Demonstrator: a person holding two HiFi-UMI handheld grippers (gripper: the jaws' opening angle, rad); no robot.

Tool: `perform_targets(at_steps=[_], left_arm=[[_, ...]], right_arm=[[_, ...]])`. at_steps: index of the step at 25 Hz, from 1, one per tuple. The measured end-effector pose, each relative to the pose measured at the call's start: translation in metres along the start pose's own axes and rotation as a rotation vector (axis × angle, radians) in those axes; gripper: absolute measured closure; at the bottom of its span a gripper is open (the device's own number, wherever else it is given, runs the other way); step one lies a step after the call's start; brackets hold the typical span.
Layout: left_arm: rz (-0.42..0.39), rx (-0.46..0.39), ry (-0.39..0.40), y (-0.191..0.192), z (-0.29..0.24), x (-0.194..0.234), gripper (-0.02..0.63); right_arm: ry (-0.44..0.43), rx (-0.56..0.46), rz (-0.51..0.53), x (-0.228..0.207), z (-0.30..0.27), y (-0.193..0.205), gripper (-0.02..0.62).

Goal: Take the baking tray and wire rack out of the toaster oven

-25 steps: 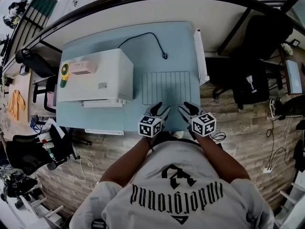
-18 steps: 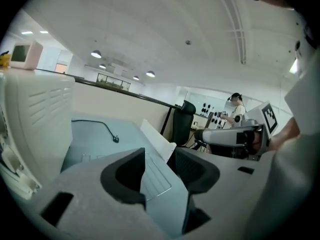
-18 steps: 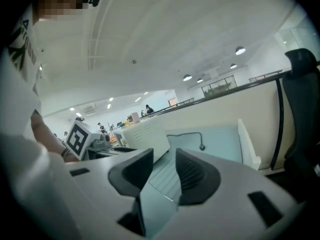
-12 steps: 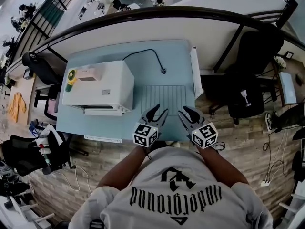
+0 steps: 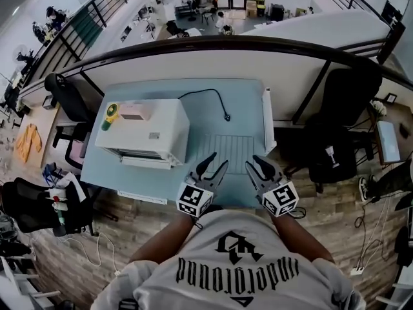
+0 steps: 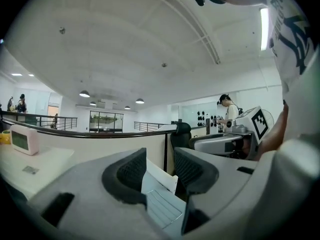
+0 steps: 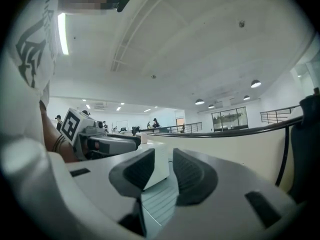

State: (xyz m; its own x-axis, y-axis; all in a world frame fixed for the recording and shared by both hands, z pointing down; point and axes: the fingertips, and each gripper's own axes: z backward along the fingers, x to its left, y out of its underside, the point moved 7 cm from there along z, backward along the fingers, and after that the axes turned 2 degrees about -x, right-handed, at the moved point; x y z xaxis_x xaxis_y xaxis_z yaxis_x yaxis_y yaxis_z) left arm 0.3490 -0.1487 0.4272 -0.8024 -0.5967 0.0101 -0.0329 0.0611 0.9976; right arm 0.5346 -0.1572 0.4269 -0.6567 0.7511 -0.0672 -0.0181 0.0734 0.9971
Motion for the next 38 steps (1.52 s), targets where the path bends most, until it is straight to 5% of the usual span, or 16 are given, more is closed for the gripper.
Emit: perform_targets(at_steps=[10,21,38], left_arm=[[-0.057,0.004,-0.103,-0.011,0.046,0.009,0.430],[-0.039,0.000,-0.237,-0.003,0.131,0.071,0.426],[-0.050,-0.022,-0.143,0.009,0.260,0.205,0.420]], right_arm=[[-0.080,-0.026,0.003,0.021,-0.021,-0.006,0.476],[-0.192,-0.013,0.017,0.095,-0.090,0.000,0.466],[-0.122,-0.010,0.034,0.245,-0.207,0.006,0.454]])
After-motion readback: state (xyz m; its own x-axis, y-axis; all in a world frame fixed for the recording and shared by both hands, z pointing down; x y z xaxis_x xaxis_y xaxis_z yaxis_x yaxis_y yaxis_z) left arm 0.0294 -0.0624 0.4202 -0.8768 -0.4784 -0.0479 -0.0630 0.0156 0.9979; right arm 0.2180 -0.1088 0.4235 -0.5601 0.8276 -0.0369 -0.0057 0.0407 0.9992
